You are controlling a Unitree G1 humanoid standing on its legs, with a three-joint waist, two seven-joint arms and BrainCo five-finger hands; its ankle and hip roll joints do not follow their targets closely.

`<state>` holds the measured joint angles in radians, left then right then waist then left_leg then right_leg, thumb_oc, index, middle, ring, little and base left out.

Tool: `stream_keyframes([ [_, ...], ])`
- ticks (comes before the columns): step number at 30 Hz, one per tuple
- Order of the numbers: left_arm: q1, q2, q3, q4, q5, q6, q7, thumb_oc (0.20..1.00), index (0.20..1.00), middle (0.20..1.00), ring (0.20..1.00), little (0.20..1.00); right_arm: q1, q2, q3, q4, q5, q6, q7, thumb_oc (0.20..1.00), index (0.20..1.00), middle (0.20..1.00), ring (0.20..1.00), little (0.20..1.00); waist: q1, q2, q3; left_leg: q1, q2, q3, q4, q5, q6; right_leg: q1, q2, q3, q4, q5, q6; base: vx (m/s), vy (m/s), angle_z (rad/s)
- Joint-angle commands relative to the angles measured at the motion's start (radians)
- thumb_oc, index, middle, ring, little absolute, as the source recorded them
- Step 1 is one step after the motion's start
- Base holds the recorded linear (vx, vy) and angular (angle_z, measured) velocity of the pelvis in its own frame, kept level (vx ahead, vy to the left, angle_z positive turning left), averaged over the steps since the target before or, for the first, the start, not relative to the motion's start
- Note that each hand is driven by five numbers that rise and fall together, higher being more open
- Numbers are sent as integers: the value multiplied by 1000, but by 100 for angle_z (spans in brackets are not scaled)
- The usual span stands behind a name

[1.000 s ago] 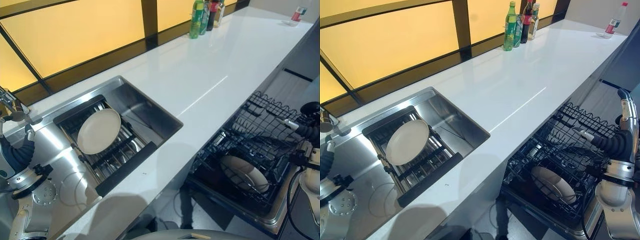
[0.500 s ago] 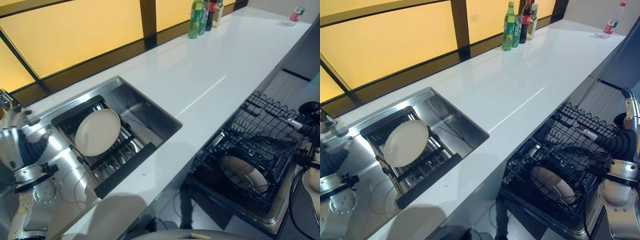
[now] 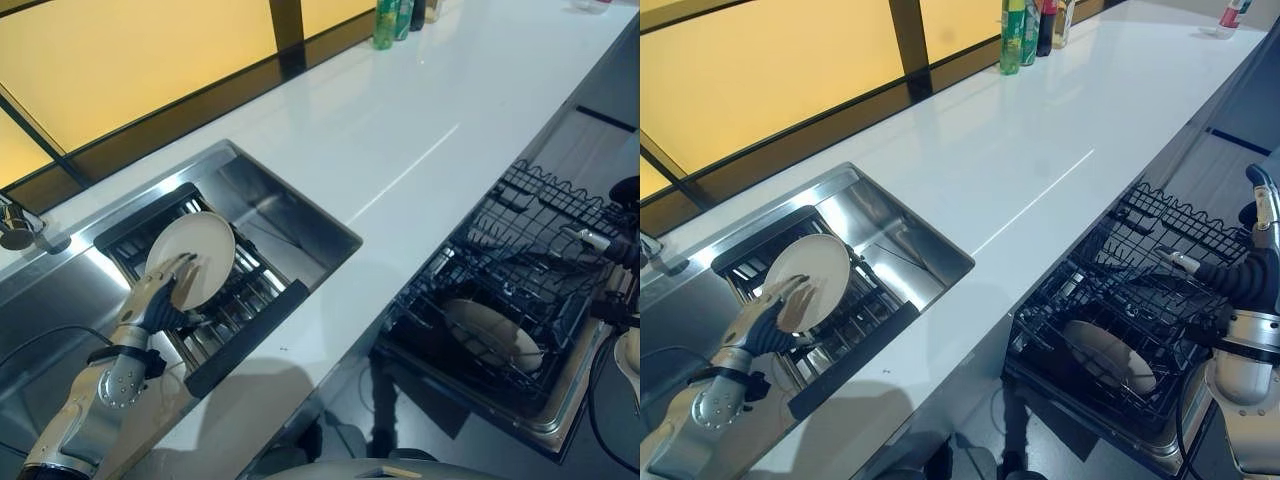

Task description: Pick up plates and place into dishwasher.

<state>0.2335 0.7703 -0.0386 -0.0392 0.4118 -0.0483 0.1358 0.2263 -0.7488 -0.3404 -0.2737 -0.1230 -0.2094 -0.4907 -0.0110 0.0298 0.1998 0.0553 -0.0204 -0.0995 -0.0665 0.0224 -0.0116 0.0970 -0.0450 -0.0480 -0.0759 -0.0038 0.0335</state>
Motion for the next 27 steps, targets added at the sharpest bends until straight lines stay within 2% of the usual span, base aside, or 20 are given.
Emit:
stream_keyframes([
  [1, -11, 88, 9, -50, -22, 1, 8, 1000, 1000, 1000, 1000, 1000, -70, -86, 22, -56, 39, -6, -47, 1000, 1000, 1000, 1000, 1000, 13, -22, -34, -79, -7, 26, 121, -87, 18, -131, -42, 51, 168, -40, 116, -59, -2, -5],
  [7, -36, 119, -19, -34, 20, 36, 83, 1000, 1000, 1000, 1000, 1000, -86, -109, 51, -50, 41, 0, -83, 1000, 1000, 1000, 1000, 1000, 22, -29, 0, -114, -6, 21, 139, -93, 16, -147, -46, 47, 168, -43, 119, -18, -3, 1],
  [12, -82, 114, -43, -9, 91, 84, 200, 1000, 1000, 1000, 1000, 1000, -120, -116, 85, -46, 26, 5, -131, 1000, 1000, 1000, 1000, 1000, 31, -40, 46, -164, -6, 13, 155, -85, 13, -176, -45, 47, 166, -35, 119, -92, -20, 2],
  [17, -109, 82, -29, 62, 146, 151, 402, 1000, 1000, 1000, 1000, 1000, -122, -112, 104, -50, 17, 8, -163, 1000, 1000, 1000, 1000, 1000, 41, -61, 70, -200, -4, 9, 164, -78, 10, -193, -41, 49, 157, -27, 116, -20, -24, 2],
  [21, -139, 54, -12, 131, 136, 161, 529, 1000, 1000, 1000, 1000, 1000, -141, -99, 127, -47, 5, 15, -181, 1000, 1000, 1000, 1000, 1000, 46, -77, 79, -226, -2, 7, 174, -78, 7, -209, -37, 54, 155, -23, 110, -21, -22, 2],
  [25, -174, 12, -21, 170, 147, 167, 619, 1000, 1000, 1000, 1000, 1000, -150, -83, 148, -50, -7, 19, -191, 1000, 1000, 1000, 1000, 1000, 48, -89, 80, -236, -3, 6, 178, -79, 5, -214, -35, 53, 154, -21, 106, 9, -4, 0],
  [27, -173, -11, -25, 176, 161, 166, 629, 1000, 1000, 1000, 1000, 1000, -146, -76, 147, -52, -7, 21, -187, 1000, 1000, 1000, 1000, 1000, 50, -94, 76, -236, -4, 5, 182, -80, 5, -212, -36, 51, 155, -22, 105, 43, -18, 0],
])
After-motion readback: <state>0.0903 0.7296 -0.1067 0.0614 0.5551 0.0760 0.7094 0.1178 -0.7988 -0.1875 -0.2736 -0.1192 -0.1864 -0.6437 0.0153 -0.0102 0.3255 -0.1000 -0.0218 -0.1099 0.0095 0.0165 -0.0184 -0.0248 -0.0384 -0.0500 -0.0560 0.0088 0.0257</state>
